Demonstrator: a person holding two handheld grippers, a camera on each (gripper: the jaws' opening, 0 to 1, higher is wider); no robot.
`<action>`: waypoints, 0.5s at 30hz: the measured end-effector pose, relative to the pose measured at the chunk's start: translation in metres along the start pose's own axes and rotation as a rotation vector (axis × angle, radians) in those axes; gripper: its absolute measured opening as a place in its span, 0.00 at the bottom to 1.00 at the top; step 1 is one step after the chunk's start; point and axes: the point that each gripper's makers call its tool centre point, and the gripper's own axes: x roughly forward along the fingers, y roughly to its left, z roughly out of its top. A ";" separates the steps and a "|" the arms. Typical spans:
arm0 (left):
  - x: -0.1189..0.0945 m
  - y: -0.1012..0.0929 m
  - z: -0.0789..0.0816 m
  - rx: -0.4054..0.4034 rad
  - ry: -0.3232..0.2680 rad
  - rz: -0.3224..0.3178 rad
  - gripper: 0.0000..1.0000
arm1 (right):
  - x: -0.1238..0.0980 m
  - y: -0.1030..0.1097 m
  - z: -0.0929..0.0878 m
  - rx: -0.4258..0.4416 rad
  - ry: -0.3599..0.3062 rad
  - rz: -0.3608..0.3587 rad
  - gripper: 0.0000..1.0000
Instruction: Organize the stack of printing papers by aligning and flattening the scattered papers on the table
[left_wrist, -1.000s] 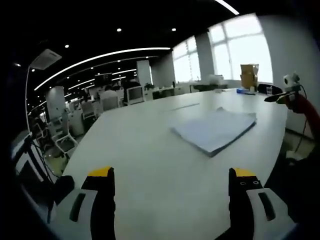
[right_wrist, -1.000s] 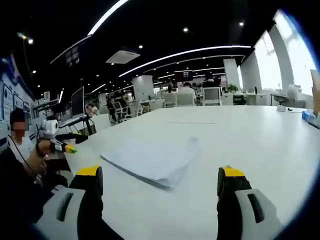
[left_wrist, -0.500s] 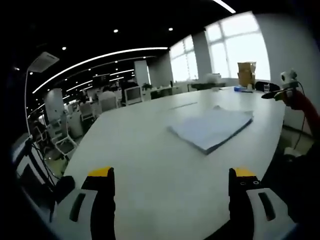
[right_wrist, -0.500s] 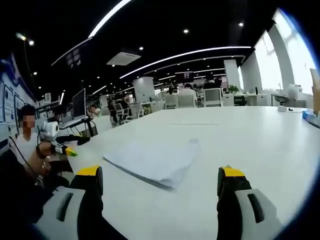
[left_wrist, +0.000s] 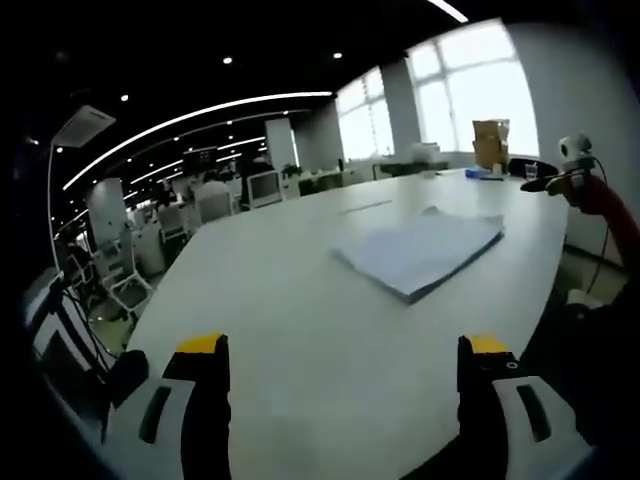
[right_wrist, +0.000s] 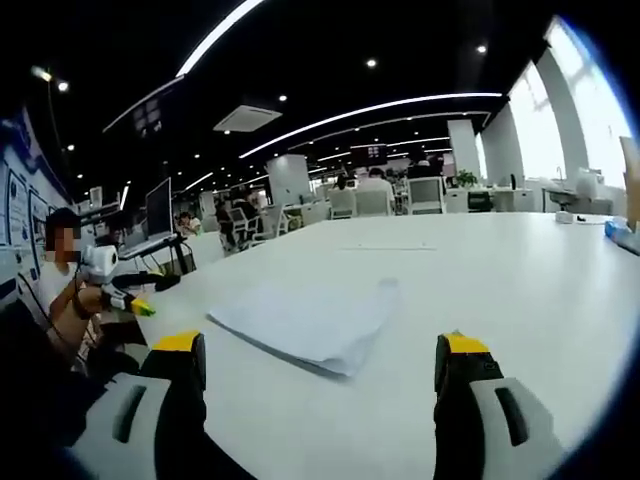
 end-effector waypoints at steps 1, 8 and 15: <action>0.000 0.000 0.000 0.001 0.001 0.000 0.97 | 0.000 0.000 0.000 0.000 0.000 0.000 0.90; 0.000 -0.001 -0.001 0.002 0.004 -0.002 0.97 | 0.001 0.001 -0.001 -0.003 0.004 0.000 0.90; -0.001 -0.002 0.000 0.004 0.002 -0.003 0.97 | 0.001 0.002 -0.001 -0.005 0.004 0.001 0.90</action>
